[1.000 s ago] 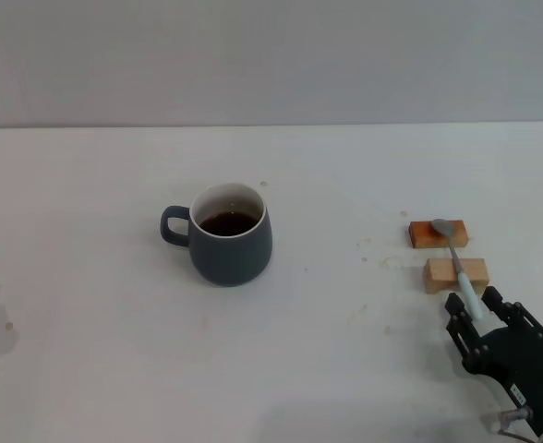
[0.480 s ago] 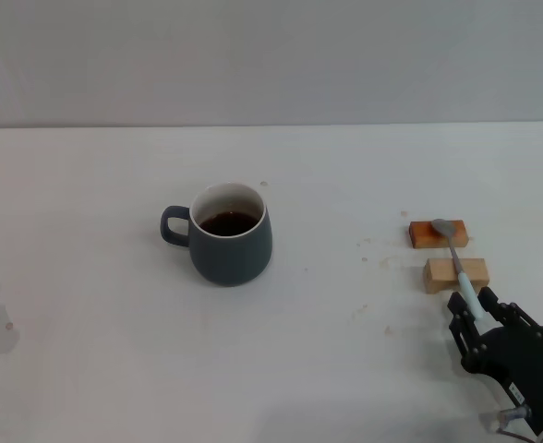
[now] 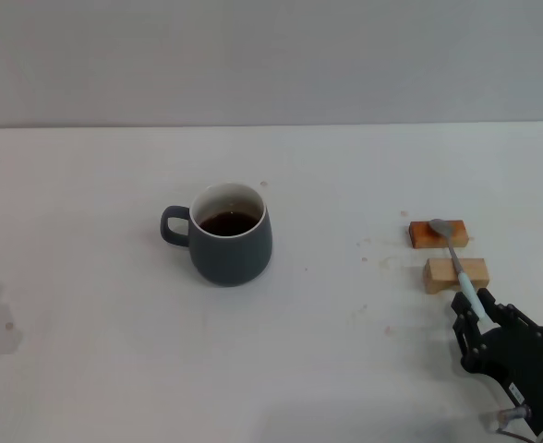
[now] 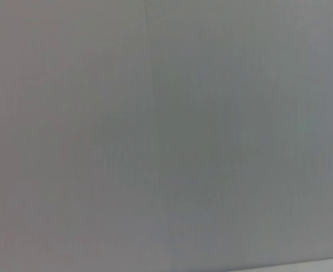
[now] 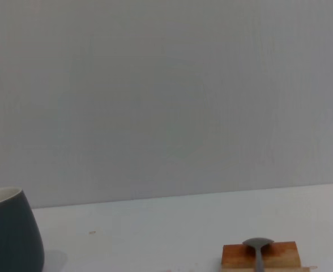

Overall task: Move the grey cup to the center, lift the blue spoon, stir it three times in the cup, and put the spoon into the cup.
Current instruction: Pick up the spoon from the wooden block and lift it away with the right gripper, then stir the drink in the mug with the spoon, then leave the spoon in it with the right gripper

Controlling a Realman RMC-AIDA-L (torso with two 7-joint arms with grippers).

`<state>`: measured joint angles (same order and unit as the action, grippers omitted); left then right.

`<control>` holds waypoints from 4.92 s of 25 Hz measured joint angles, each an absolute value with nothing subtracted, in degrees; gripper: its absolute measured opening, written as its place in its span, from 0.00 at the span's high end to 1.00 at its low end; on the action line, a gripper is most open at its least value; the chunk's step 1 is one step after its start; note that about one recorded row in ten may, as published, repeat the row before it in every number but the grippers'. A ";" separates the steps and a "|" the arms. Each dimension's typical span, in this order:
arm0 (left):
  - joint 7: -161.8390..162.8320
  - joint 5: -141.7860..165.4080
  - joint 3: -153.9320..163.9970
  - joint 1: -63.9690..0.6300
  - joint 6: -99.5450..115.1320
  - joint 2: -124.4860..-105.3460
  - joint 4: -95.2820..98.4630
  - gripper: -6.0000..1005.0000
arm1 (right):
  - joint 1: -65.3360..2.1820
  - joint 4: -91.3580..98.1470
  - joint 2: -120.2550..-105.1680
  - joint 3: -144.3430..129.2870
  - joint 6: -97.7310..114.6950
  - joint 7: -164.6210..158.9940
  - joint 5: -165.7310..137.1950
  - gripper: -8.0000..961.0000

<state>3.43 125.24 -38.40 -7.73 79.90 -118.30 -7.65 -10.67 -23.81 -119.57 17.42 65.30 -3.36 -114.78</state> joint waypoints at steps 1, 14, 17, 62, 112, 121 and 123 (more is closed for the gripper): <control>3.43 125.24 -38.40 -7.73 79.92 -118.30 -7.65 1.00 | -10.69 -23.82 -119.57 17.41 65.30 -3.36 -114.78 0.71; 3.43 125.24 -38.40 -7.72 80.01 -118.30 -7.65 1.00 | -10.45 -23.94 -119.64 17.92 65.32 -3.40 -114.78 0.72; 3.43 125.24 -38.40 -7.66 79.99 -118.24 -7.60 1.00 | -10.32 -24.08 -119.62 17.93 65.51 -3.41 -114.78 0.73; 3.43 125.01 -38.10 -7.63 80.28 -118.38 -7.55 1.00 | -3.89 -93.11 -117.58 52.30 4.88 54.98 -120.06 0.83; 3.43 125.16 -37.80 -7.29 80.25 -118.35 -7.52 1.00 | -18.08 -105.84 -119.09 61.35 -23.80 16.35 -157.51 0.83; 3.43 125.07 -38.14 -7.21 81.11 -118.22 -7.51 1.00 | -25.61 -116.34 -119.00 74.08 -58.38 10.22 -154.01 0.83; 3.43 125.09 -38.17 -7.20 81.42 -118.21 -7.54 1.00 | -28.16 -115.63 -118.97 77.71 -66.19 9.92 -151.22 0.83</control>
